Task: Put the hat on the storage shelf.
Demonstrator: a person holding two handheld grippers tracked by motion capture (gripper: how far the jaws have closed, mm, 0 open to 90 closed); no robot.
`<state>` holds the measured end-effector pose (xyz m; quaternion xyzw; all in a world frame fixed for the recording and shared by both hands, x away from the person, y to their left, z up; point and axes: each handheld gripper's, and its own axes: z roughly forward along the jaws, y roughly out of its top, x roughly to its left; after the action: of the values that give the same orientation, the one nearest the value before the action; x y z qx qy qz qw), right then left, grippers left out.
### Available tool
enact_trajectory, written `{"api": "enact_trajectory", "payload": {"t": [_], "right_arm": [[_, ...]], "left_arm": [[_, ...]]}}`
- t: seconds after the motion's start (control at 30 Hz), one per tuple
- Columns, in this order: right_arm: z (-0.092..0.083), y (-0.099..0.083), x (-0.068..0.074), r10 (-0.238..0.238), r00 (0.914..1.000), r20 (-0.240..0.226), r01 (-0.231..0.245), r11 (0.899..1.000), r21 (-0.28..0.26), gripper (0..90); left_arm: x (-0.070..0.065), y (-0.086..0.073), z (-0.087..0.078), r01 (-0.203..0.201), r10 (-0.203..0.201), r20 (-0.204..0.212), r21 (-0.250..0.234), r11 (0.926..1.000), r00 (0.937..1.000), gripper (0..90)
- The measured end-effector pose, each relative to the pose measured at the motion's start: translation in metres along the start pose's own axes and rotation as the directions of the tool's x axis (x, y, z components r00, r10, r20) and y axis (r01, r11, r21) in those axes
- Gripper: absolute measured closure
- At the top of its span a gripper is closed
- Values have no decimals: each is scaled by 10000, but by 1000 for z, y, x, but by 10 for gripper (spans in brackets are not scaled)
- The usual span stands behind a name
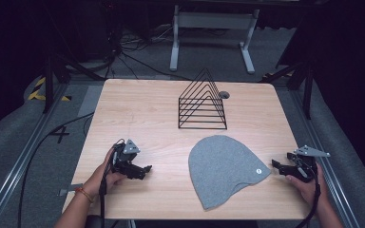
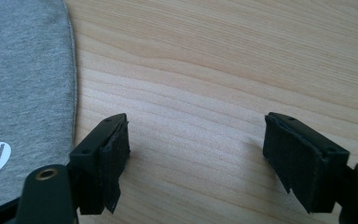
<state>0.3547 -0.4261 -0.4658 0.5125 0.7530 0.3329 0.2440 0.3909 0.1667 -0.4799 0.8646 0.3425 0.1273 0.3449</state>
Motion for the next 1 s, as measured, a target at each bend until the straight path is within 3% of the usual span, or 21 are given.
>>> {"api": "enact_trajectory", "payload": {"t": [0.03, 0.07, 0.3, 0.47, 0.57, 0.67, 0.7, 0.73, 0.8, 0.83, 0.87, 0.9, 0.93, 0.97, 1.0], "right_arm": [[0, 0, 0, 0, 10000, 0, 0, 10000, 0, 236], [0, 0, 0, -18, 10000, -26, 18, 10000, -20, 239], [0, 0, 1, -33, 10000, 80, 32, 10000, 1, 248], [-1, 0, 2, -101, 9999, 19, 101, 9999, 66, 289], [-3, 2, 4, -345, 9994, 25, 345, 9994, 23, 317], [-4, 3, 6, -477, 9989, 11, 477, 9988, -79, 353], [-7, 5, 9, -692, 9976, -8, 692, 9975, -125, 379], [-7, 5, 9, -692, 9976, -8, 692, 9975, -125, 379], [-15, 9, 15, -982, 9948, -262, 969, 9941, -482, 489], [-15, 9, 15, -982, 9948, -262, 969, 9941, -482, 489], [-19, 12, 23, -1309, 9905, -429, 1283, 9900, -594, 570], [-19, 12, 23, -1309, 9905, -429, 1283, 9900, -594, 570], [-20, 13, 26, -1460, 9873, -630, 1423, 9880, -598, 605], [-21, 15, 33, -1825, 9785, -956, 1775, 9824, -590, 662], [-21, 15, 33, -1825, 9785, -956, 1775, 9824, -590, 662]], "left_arm": [[0, -1, 0, -165, 165, 71, -33, 9999, 9998, 2], [-2, -2, -1, -494, 496, 404, -54, 9988, 9980, 5], [-5, -4, -4, -569, 575, 528, -123, 9983, 9969, 44], [-2, -3, -4, -920, 922, 841, -66, 9957, 9922, 44], [-5, 2, -5, -955, 967, 890, -172, 9953, 9913, 207], [-10, 7, -4, -987, 1003, 1040, -196, 9949, 9895, 205], [-20, 16, -1, -1389, 1409, 1038, -266, 9899, 9846, 227], [-20, 16, -1, -1389, 1409, 1038, -266, 9899, 9846, 232], [-31, 26, -1, -1549, 1617, 1282, -614, 9860, 9785, 232], [-37, 31, -1, -1553, 1663, 1455, -844, 9843, 9753, 232], [-52, 40, 3, -1802, 1984, 1831, -1117, 9773, 9629, 239], [-52, 40, 3, -1802, 1984, 1831, -1117, 9773, 9629, 239], [-59, 44, 6, -1921, 2102, 1988, -1062, 9756, 9572, 239], [-74, 53, 14, -2243, 2432, 2223, -1067, 9687, 9442, 239], [-74, 53, 14, -2243, 2432, 2223, -1067, 9687, 9442, 239]]}}
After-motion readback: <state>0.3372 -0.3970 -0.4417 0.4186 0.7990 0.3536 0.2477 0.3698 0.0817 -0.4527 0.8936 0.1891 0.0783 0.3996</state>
